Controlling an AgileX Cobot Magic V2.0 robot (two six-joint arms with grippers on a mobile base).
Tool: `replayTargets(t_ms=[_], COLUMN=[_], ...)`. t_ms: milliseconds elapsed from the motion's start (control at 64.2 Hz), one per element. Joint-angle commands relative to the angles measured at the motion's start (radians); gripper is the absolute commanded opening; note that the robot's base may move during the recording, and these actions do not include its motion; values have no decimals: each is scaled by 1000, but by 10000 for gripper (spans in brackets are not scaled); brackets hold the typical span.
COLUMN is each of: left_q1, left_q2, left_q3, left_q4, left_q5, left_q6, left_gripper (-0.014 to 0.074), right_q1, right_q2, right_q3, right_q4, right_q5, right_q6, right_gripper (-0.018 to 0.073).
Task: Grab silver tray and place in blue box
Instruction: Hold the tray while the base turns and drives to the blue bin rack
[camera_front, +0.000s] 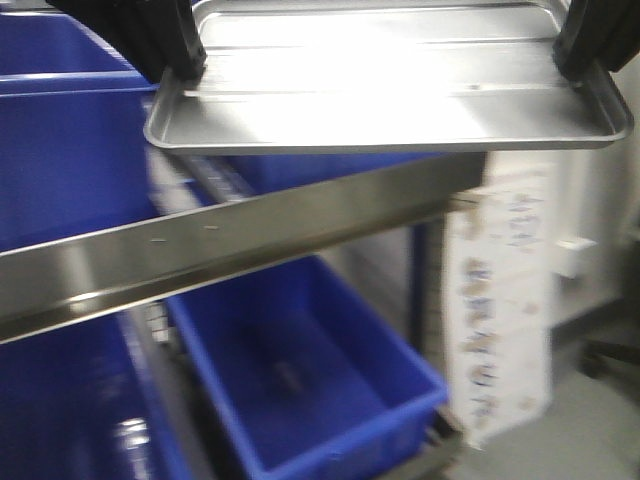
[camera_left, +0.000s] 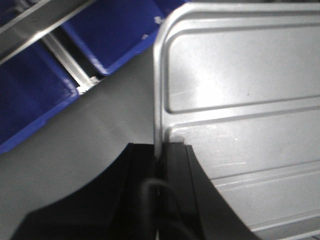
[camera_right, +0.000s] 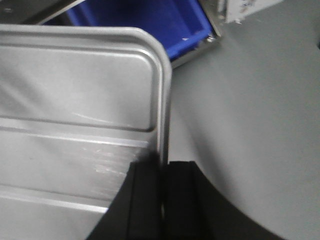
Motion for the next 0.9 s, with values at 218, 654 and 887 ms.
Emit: replayTargets(t_ms=[218, 654, 887], left_q1=[4, 4, 4], left_q2=[-40, -40, -40], left_q3=[-30, -30, -30], left_q4=[54, 54, 54], left_q5=[16, 16, 16], left_q6=[7, 7, 7], left_gripper=[-98, -98, -98], right_q1=[-9, -9, -9], right_q2=[-35, -35, -35], right_q3=[-27, -27, -27], right_q4=[-74, -74, -74], right_q5=[-17, -17, -17], right_q6=[-8, -8, -8], right_gripper=[57, 57, 57])
